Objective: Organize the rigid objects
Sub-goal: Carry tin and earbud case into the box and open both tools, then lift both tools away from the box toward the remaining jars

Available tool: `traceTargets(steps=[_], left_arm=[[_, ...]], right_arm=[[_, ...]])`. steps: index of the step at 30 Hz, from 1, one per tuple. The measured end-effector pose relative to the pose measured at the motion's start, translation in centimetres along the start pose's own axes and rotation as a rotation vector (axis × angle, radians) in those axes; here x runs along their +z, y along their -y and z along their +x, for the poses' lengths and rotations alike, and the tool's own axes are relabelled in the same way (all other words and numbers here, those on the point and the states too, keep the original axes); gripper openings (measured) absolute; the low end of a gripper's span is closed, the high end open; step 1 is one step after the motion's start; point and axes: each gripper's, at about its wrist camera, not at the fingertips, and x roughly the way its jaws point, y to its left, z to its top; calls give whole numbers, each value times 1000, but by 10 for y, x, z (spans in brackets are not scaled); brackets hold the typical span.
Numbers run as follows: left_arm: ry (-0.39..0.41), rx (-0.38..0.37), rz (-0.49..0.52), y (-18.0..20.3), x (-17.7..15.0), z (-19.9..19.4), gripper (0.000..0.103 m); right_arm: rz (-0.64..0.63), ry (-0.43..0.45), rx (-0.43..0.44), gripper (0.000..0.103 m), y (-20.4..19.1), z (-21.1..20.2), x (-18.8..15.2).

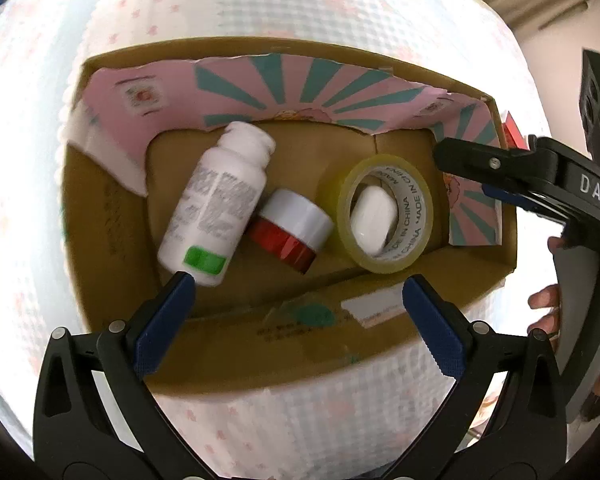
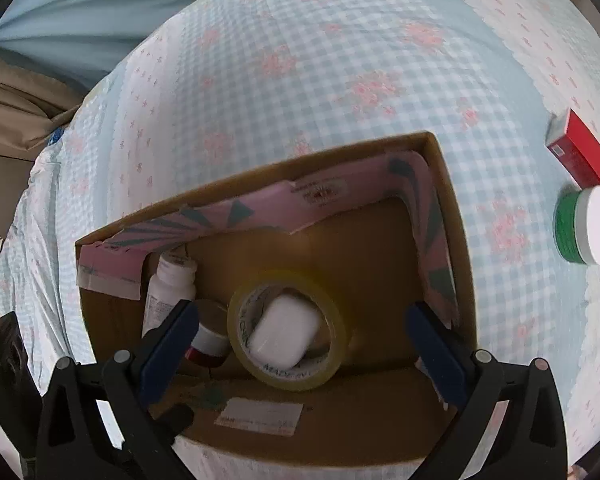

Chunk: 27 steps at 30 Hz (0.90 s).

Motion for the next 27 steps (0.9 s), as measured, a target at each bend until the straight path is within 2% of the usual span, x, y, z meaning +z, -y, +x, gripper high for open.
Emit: traceTargets(steps=[6,9,20,25,27], left_arm=[[27,61,7,6,-12,-22,103],[58,67,8,12,-18,-38,103],[201,120,30,42,-61,-127,103],[239,71,39,62,-85,-156,103],[274,83,29,73,-95,-168,103]], right_arm=[[-9,32,22,103,0,-24,-13],[-16,57,28,103,-4,-40,-19],[-110,143,-13,103,-19,-126,-65],[-118,194,-27,103,-15,-169,-94],[-128,224,-31,103,-9,-191,-109]])
